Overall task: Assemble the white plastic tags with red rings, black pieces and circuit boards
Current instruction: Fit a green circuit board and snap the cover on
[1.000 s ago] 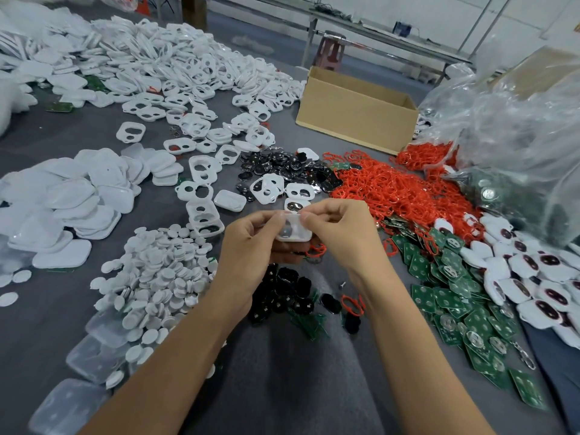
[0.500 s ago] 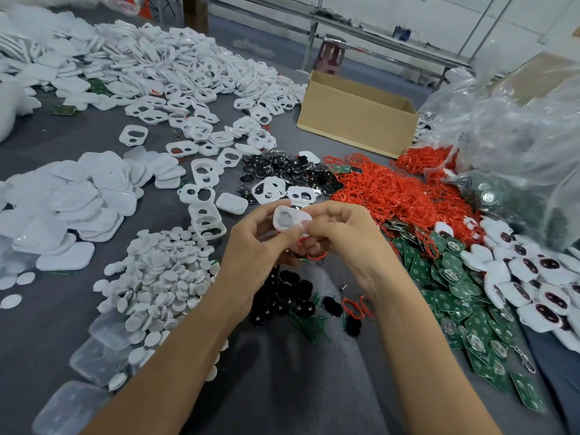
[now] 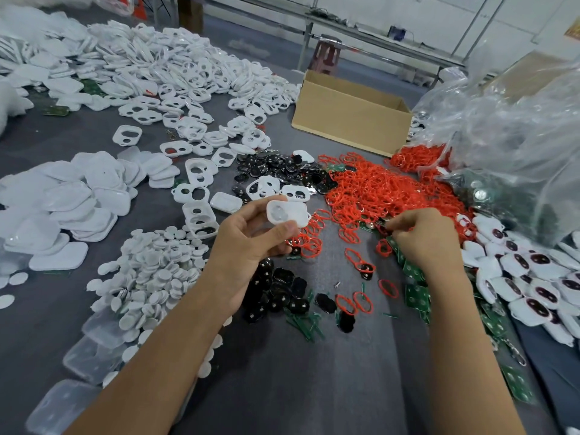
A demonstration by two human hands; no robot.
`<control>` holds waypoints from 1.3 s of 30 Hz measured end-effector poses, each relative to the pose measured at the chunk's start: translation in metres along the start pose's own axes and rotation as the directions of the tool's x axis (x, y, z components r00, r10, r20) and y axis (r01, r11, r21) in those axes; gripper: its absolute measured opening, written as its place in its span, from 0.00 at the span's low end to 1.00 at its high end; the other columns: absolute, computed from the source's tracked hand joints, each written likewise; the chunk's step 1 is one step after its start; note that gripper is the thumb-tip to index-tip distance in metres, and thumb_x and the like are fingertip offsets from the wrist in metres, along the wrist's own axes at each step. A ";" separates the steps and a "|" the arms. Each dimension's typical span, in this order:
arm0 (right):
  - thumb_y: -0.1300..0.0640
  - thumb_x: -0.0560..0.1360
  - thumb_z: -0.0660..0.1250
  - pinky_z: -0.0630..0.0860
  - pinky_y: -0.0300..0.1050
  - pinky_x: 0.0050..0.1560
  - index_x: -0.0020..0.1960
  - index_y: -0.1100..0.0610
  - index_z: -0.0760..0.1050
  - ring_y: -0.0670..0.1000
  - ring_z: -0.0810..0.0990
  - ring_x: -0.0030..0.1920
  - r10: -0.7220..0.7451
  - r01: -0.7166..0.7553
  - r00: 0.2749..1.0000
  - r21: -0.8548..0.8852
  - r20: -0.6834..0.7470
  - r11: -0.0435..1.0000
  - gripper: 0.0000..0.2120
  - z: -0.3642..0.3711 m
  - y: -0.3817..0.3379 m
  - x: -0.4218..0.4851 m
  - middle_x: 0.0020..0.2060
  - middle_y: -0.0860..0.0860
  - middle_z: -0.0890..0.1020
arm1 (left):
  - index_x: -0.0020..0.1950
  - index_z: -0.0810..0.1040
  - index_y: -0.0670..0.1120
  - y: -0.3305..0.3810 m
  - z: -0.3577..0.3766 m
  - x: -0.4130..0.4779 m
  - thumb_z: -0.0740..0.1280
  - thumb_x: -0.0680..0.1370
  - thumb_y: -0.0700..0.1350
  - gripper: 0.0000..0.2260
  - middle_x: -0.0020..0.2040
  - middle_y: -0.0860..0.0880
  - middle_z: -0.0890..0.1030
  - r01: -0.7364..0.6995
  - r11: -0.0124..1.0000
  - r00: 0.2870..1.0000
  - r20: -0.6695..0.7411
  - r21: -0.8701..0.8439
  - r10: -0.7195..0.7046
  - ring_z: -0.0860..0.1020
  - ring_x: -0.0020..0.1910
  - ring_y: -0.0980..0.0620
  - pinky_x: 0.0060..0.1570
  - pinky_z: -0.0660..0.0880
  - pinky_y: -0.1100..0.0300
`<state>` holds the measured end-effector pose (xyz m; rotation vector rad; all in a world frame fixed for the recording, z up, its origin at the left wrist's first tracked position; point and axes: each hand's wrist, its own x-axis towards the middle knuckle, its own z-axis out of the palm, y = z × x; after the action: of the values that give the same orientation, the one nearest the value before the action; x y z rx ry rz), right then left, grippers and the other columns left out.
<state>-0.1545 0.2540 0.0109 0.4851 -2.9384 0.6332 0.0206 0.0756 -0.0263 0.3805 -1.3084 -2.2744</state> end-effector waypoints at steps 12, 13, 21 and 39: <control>0.57 0.70 0.72 0.76 0.53 0.54 0.61 0.56 0.78 0.61 0.75 0.59 0.052 -0.042 0.998 -0.198 0.045 0.979 0.19 0.016 0.024 0.009 0.53 0.58 0.81 | 0.58 0.80 0.45 -0.002 0.001 -0.002 0.74 0.64 0.43 0.23 0.49 0.47 0.86 0.010 0.998 0.999 0.033 0.067 -0.012 0.82 0.43 0.53 0.39 0.79 0.63; 0.55 0.71 0.72 0.77 0.53 0.53 0.60 0.56 0.78 0.61 0.75 0.60 0.064 -0.059 0.998 -0.199 0.017 0.978 0.19 0.018 0.025 0.008 0.53 0.59 0.81 | 0.58 0.80 0.46 -0.002 0.001 -0.002 0.74 0.64 0.43 0.23 0.49 0.48 0.86 0.010 0.998 0.999 0.033 0.069 -0.012 0.82 0.43 0.53 0.39 0.79 0.63; 0.65 0.68 0.71 0.78 0.48 0.43 0.47 0.57 0.80 0.57 0.81 0.44 0.092 -0.077 0.992 0.152 -0.091 0.985 0.09 0.011 0.021 0.009 0.42 0.56 0.84 | 0.59 0.80 0.45 -0.002 0.001 -0.002 0.74 0.64 0.43 0.22 0.48 0.49 0.86 0.012 0.995 1.000 0.021 0.095 -0.014 0.83 0.43 0.53 0.38 0.78 0.63; 0.73 0.72 0.67 0.80 0.37 0.37 0.49 0.64 0.80 0.47 0.82 0.34 -0.377 -0.078 0.894 0.912 0.242 0.402 0.09 -0.010 -0.079 -0.034 0.34 0.53 0.82 | 0.56 0.81 0.46 -0.005 0.002 -0.001 0.74 0.70 0.35 0.16 0.48 0.47 0.86 -0.007 0.984 0.999 0.046 0.178 -0.001 0.81 0.45 0.51 0.42 0.80 0.61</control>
<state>-0.0968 0.1998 0.0447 1.0670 -2.4639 2.4086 0.0194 0.0796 -0.0299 0.3885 -1.5410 -2.1822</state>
